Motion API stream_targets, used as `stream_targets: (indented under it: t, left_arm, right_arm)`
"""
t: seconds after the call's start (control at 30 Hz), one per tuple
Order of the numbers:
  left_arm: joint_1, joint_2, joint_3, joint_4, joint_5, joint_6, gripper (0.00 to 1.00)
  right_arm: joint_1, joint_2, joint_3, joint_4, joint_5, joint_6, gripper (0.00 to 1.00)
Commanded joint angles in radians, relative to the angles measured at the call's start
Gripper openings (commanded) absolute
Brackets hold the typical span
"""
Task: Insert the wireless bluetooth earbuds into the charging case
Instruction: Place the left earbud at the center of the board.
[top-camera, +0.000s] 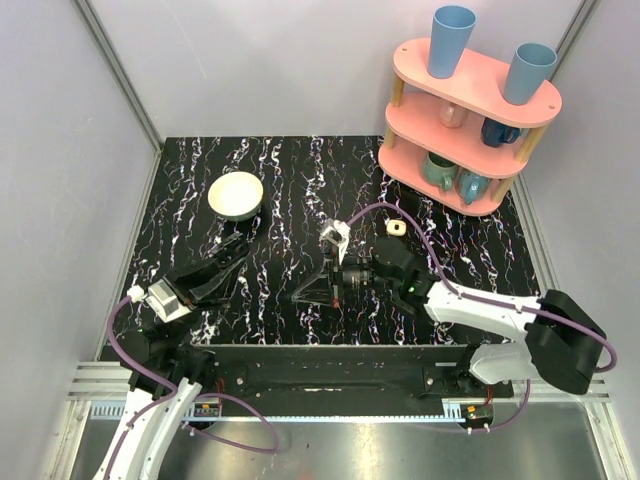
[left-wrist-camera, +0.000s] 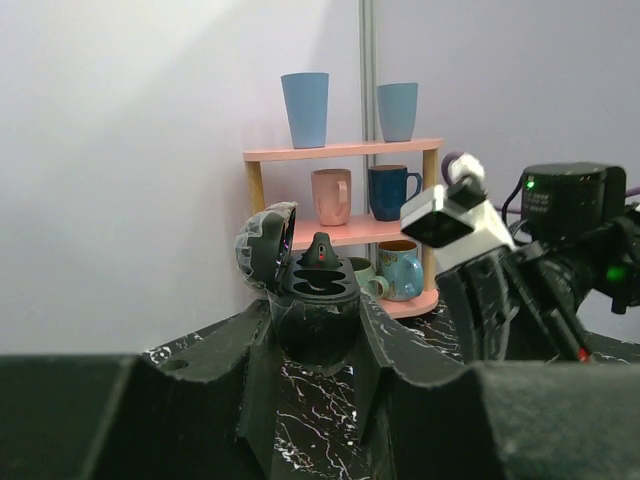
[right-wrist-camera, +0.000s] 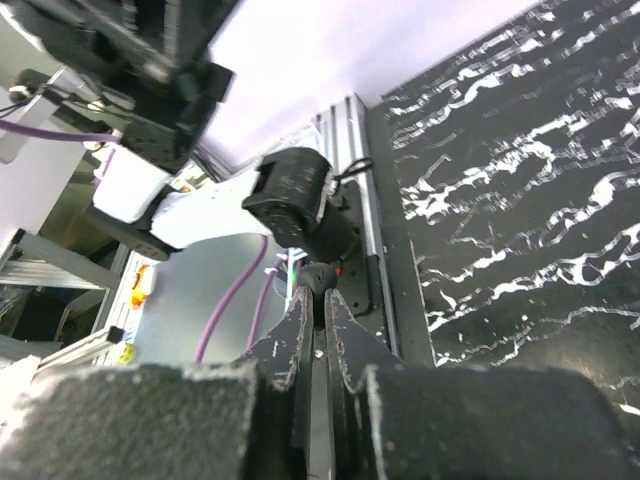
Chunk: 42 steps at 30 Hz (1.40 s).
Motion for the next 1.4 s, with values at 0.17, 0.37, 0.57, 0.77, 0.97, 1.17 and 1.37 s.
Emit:
stream_targets:
  t: [0.17,0.37,0.57,0.77,0.97,1.17,1.37]
  left_arm:
    - [0.008,-0.065,0.003,0.055,0.029,-0.020,0.00]
    - [0.008,-0.065,0.002,0.058,0.035,-0.023,0.00]
    - [0.008,-0.062,0.000,0.059,0.036,-0.025,0.00]
    - [0.008,-0.057,0.003,0.056,0.038,-0.025,0.00]
    - [0.008,-0.053,0.003,0.056,0.036,-0.025,0.00]
    - [0.009,-0.048,0.006,0.053,0.035,-0.023,0.00]
    - [0.011,-0.051,0.006,0.048,0.033,-0.023,0.00]
  right_arm:
    - [-0.013,-0.133,0.024,-0.147,-0.105,-0.071,0.00]
    - [-0.033,-0.184,0.050,-0.129,-0.261,-0.040,0.00]
    - [-0.042,-0.196,0.114,-0.371,-0.067,-0.121,0.00]
    - [-0.042,-0.164,0.163,-0.749,0.592,-0.128,0.00]
    - [-0.039,-0.065,0.208,-0.953,0.864,0.019,0.00]
    - [0.038,0.188,0.318,-1.153,1.018,0.070,0.00]
    - [0.068,0.349,0.356,-1.162,1.061,0.081,0.00]
